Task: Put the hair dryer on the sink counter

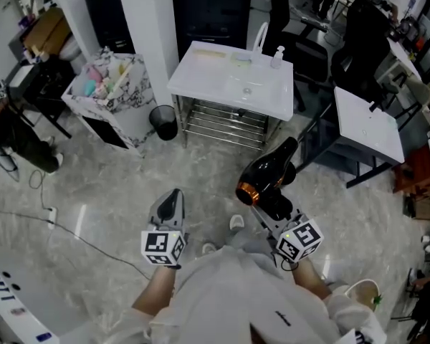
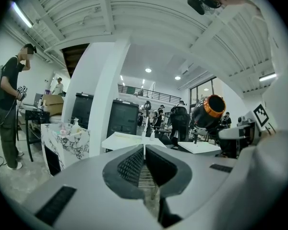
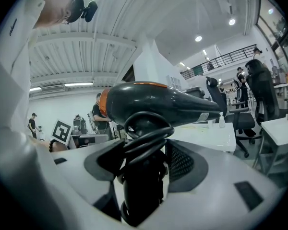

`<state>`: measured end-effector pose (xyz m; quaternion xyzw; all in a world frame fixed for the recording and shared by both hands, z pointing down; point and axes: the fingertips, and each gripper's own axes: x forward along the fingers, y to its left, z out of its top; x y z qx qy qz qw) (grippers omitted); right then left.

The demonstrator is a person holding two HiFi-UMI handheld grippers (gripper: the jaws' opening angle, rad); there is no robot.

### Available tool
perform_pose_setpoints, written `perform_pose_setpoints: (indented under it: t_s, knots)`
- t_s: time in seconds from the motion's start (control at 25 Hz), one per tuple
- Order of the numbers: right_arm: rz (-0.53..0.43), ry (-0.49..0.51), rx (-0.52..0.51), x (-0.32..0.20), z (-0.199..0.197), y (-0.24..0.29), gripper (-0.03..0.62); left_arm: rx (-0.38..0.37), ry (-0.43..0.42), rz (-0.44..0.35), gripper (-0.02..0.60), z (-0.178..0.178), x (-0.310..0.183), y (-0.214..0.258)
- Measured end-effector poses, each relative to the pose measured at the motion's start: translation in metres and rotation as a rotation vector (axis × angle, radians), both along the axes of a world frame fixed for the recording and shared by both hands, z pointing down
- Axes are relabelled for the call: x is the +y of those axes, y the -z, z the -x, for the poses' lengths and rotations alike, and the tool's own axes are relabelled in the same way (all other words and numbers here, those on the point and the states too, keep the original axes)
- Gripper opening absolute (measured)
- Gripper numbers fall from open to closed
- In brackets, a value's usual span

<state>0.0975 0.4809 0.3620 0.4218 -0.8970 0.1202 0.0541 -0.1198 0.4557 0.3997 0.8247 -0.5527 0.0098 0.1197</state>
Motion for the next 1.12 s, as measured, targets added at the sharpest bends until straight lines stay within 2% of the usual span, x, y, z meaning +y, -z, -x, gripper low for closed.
perform_pose_setpoints:
  t_s: [0.56,0.76,1.12]
  knots:
    - [-0.014,0.038,-0.016,-0.035,0.0,-0.015,0.276,-0.029,0.023,-0.011,0.033,-0.002,-0.027,-0.01]
    - [-0.001,0.048,-0.011,-0.076,-0.003,-0.021,0.276,-0.028,0.02,0.003,0.034,-0.013,-0.071,-0.014]
    - [0.005,0.098,-0.004,-0.183,-0.023,-0.017,0.276,-0.04,0.02,0.011,0.034,-0.047,-0.177,-0.005]
